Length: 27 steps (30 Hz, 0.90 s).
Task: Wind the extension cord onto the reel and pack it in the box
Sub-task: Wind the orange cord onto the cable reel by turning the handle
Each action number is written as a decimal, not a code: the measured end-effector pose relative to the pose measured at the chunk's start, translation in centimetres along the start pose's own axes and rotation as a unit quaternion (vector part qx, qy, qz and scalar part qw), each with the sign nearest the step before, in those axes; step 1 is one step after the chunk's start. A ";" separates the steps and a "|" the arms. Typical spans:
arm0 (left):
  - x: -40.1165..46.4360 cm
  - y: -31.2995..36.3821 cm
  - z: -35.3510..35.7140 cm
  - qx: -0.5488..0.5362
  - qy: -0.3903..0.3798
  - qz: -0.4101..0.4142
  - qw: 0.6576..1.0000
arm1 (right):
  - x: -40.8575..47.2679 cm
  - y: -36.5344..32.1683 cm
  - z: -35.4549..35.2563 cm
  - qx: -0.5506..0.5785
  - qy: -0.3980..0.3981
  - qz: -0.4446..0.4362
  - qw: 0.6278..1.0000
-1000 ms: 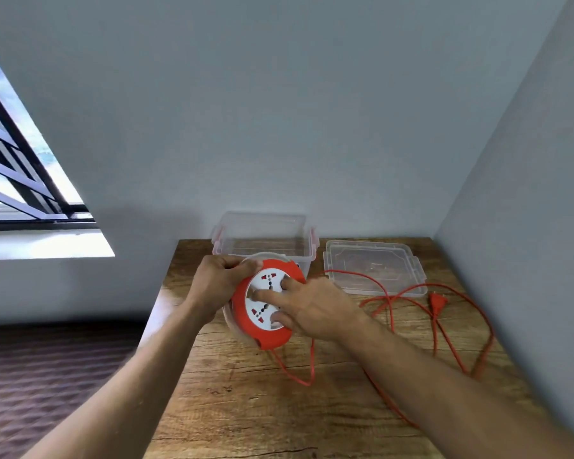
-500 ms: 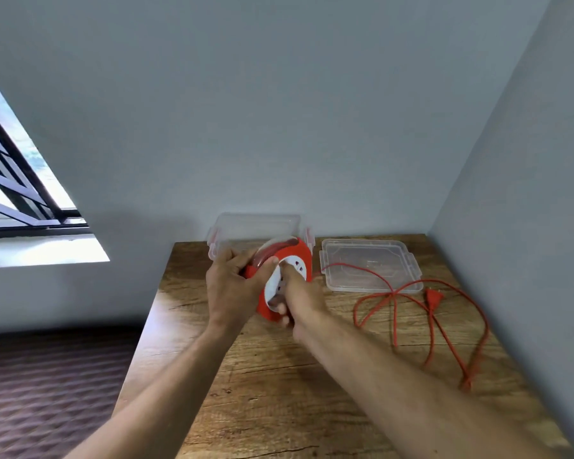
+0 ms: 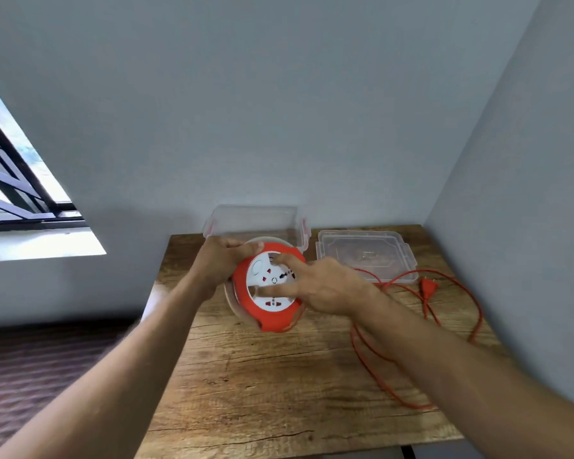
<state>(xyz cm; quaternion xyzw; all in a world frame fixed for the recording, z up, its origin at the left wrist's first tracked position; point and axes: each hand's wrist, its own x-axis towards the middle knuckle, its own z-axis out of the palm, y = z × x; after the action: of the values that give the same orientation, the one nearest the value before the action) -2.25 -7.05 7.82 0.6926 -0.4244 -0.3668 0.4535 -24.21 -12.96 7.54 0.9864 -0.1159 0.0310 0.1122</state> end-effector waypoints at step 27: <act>1.4 0.7 0.2 0.058 0.058 -0.015 0.997 | 1.2 -1.2 1.1 0.203 0.089 0.343 0.913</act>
<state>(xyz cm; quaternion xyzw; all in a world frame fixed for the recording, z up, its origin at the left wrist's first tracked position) -2.05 -8.60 8.28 0.7443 -0.4076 -0.3078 0.4303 -22.78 -12.35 6.36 0.8807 -0.4280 0.1776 -0.0980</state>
